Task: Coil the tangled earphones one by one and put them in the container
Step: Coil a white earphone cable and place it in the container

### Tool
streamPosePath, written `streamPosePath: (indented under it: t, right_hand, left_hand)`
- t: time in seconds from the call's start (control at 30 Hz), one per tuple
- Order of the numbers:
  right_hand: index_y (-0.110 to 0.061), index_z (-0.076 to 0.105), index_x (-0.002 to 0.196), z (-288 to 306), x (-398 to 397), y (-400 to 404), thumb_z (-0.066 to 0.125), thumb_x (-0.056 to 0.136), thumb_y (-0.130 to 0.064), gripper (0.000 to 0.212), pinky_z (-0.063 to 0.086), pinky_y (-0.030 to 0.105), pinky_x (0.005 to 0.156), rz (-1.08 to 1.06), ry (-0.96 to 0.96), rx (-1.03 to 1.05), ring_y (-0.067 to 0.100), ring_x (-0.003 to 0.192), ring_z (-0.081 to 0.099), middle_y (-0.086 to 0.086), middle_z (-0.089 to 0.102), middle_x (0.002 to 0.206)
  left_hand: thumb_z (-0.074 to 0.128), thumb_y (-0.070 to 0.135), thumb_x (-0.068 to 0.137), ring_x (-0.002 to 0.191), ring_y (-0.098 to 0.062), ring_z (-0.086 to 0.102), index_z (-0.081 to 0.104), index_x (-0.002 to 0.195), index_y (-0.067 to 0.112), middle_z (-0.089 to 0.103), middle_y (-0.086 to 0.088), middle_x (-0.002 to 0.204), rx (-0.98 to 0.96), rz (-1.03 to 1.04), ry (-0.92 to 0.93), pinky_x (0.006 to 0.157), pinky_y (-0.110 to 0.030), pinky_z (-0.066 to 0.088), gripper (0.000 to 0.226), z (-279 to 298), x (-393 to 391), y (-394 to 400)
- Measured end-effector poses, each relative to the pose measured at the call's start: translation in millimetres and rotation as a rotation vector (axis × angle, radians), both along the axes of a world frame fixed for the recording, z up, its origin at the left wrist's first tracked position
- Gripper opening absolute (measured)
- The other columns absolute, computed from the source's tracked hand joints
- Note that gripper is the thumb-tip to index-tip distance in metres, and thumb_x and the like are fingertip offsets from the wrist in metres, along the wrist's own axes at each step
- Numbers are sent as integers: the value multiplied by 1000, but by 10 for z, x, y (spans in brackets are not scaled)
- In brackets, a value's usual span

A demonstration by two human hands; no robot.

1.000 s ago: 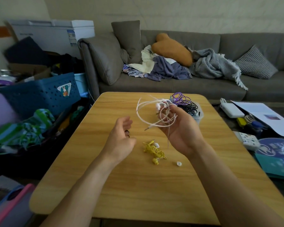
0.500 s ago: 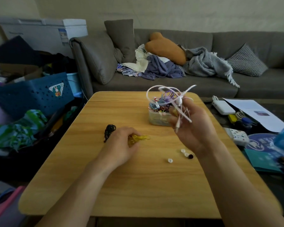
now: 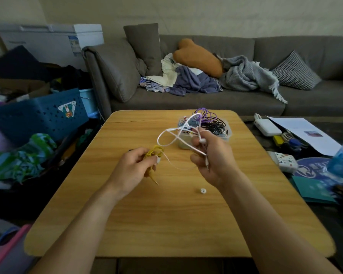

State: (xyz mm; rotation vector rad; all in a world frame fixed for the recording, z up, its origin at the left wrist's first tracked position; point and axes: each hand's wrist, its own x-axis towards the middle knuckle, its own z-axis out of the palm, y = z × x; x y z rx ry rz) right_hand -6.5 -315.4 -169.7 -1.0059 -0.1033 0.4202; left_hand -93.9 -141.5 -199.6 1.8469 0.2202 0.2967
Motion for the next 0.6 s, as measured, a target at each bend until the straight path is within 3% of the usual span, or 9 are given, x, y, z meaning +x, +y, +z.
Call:
streamPosePath:
  t: [0.1, 0.17, 0.23, 0.37, 0.6]
  right_hand:
    - [-13, 55, 85, -42, -34, 32, 44, 103, -19, 22, 17, 16, 35, 18, 23, -57, 7, 43, 28, -1, 38, 57]
    - [-13, 55, 86, -61, -28, 6, 45, 104, -25, 24, 18, 16, 35, 92, -29, -201, 7, 42, 28, -3, 36, 53]
    - [-8, 61, 88, -97, -25, -23, 48, 102, -26, 26, 21, 17, 37, 214, -131, -431, 9, 42, 28, -3, 35, 50]
    - [-11, 75, 94, -153, -73, -28, 64, 92, -36, 28, 25, 24, 46, 449, -295, -786, 13, 42, 33, -3, 42, 50]
    - [-16, 79, 81, -167, -115, -10, 68, 87, -26, 16, 25, 31, 51, 564, -429, -812, 17, 48, 36, -2, 50, 49]
  left_hand:
    - [67, 51, 77, 66, -19, 48, 68, 89, 5, 53, -6, 67, 3, -9, 2, 65, -33, 39, 48, -21, -7, 25]
    - [65, 62, 77, 63, -16, 46, 68, 84, 11, 52, -5, 67, 101, 90, 20, 61, -30, 39, 52, -44, -11, 54]
    - [64, 51, 86, 60, -12, 51, 66, 81, 15, 58, -4, 67, 152, 164, 31, 59, -27, 41, 37, -52, -13, 70]
    - [64, 38, 91, 66, -5, 60, 69, 89, 19, 69, 8, 71, -15, 122, 20, 65, -31, 48, 19, -31, -25, -4]
    - [59, 29, 95, 71, -18, 57, 69, 93, 13, 68, -3, 78, -303, 211, 41, 63, -32, 45, 18, 24, -37, -1]
